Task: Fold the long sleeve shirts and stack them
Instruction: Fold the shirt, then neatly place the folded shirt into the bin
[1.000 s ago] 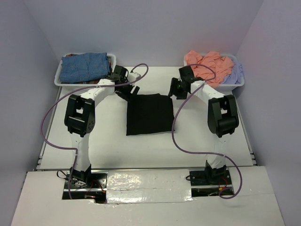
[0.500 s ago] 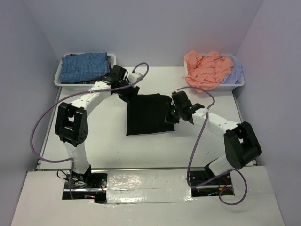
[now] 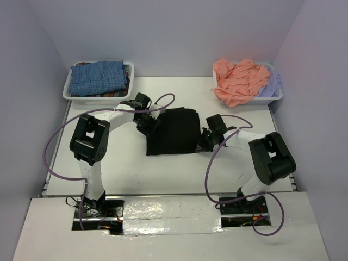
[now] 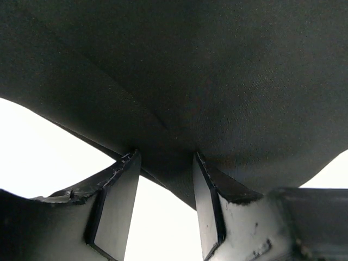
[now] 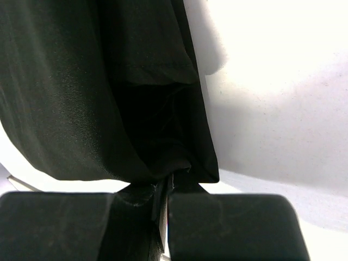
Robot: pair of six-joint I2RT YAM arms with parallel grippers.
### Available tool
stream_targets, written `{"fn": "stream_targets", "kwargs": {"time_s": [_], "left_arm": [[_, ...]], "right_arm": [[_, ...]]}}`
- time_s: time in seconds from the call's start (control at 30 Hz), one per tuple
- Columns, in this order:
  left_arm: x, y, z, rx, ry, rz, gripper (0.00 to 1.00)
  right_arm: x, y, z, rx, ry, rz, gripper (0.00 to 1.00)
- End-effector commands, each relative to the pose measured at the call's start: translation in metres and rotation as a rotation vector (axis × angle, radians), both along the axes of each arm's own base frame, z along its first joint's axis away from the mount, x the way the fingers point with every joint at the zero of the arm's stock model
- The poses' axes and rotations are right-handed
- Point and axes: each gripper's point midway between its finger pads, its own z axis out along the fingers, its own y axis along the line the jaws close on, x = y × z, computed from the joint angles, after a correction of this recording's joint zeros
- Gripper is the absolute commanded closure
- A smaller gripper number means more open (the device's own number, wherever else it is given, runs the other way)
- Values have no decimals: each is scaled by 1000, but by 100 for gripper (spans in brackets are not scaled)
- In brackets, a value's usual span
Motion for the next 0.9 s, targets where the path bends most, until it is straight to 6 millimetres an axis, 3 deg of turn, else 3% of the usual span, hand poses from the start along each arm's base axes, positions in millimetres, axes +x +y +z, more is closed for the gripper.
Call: {"fn": "stream_targets", "kwargs": {"time_s": [0.0,0.1,0.2,0.27,0.33,0.37,0.47,0.57,0.7,0.87], "left_arm": [[9,8,-1,31,-32,19,44],[13,7,14,24,-47,6,40],[18,6,39,21,-57,-1,37],[26,8,61,12,-87,22,36],[26,13,72,3,-82,51,34],[24,14,78,-9,-81,89,32],[19,25,71,6,-70,207,21],[3,16,55,-52,13,269,15],[-6,10,34,-85,75,327,5],[-10,-4,8,-143,163,362,3]], "right_arm": [[-5,-14,-17,-70,10,-12,100],[-6,-17,-13,-99,15,17,100],[2,-23,9,-143,-40,35,100],[10,-26,36,-158,-122,43,99],[17,-27,65,-163,-191,69,83],[19,-26,74,-164,-212,78,67],[35,-22,103,-163,-260,106,49],[46,-19,103,-165,-257,115,41],[58,-22,75,-149,-178,80,36],[68,-21,49,-128,-139,51,36]]}}
